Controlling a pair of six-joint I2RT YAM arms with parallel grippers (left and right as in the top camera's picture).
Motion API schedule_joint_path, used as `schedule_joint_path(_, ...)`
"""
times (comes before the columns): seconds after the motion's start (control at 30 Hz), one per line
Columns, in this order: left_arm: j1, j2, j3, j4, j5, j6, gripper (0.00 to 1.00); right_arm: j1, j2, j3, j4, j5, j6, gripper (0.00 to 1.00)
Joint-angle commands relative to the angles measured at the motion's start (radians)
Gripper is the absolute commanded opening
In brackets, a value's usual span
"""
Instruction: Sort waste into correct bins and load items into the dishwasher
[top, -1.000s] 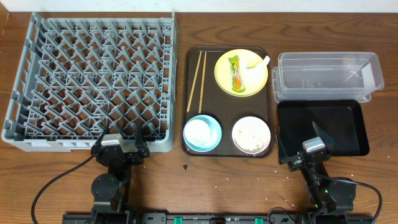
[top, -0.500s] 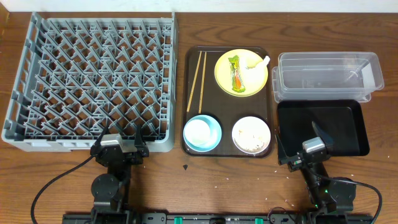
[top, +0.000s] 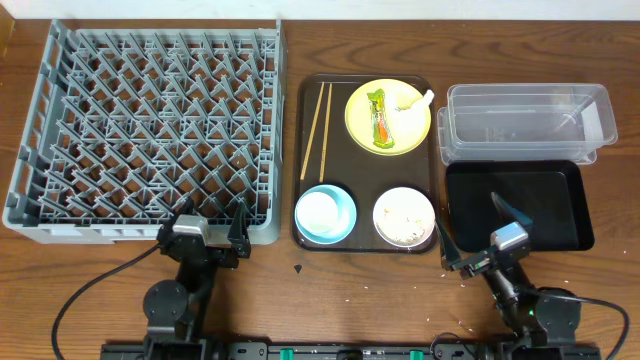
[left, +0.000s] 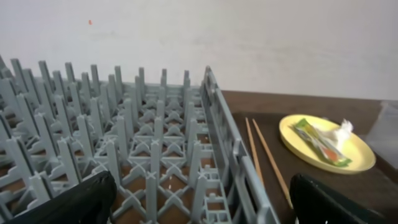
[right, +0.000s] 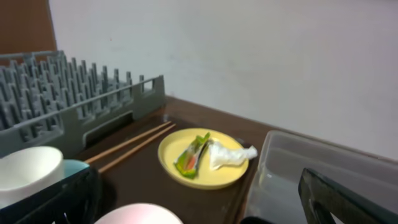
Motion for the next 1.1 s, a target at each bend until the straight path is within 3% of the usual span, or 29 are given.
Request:
schedule_joint_path(0.0, -0.002, 0.091, 0.174, -0.061, 0.038, -0.010, 0.90, -0.014, 0.088, 0.129, -0.042, -0.006, 0.048, 0.99)
schedule_joint_path(0.2, -0.002, 0.410, 0.532, -0.307, 0.047, -0.010, 0.90, -0.014, 0.439, 0.466, -0.246, -0.021, 0.047, 0.99)
schedule_joint_path(0.4, -0.002, 0.744, 0.915, -0.634, 0.117, -0.010, 0.90, -0.014, 0.859, 0.917, -0.643, -0.034, 0.048, 0.99)
schedule_joint_path(0.5, -0.002, 0.840, 1.020, -0.707, 0.117, -0.010, 0.90, -0.013, 1.037, 1.115, -0.796, -0.034, 0.044, 0.99)
schedule_joint_path(0.67, -0.002, 0.891, 1.064, -0.727, 0.117, -0.010, 0.91, -0.013, 1.198, 1.239, -0.850, -0.112, 0.108, 0.99)
schedule_joint_path(0.8, -0.002, 0.890, 1.064, -0.728, 0.132, -0.010, 0.91, 0.000, 1.288, 1.267, -0.746, -0.237, 0.151, 0.99)
schedule_joint_path(1.07, -0.002, 0.895, 1.064, -0.728, 0.150, -0.010, 0.90, 0.171, 1.601, 1.608, -1.001, 0.214, 0.130, 0.99)
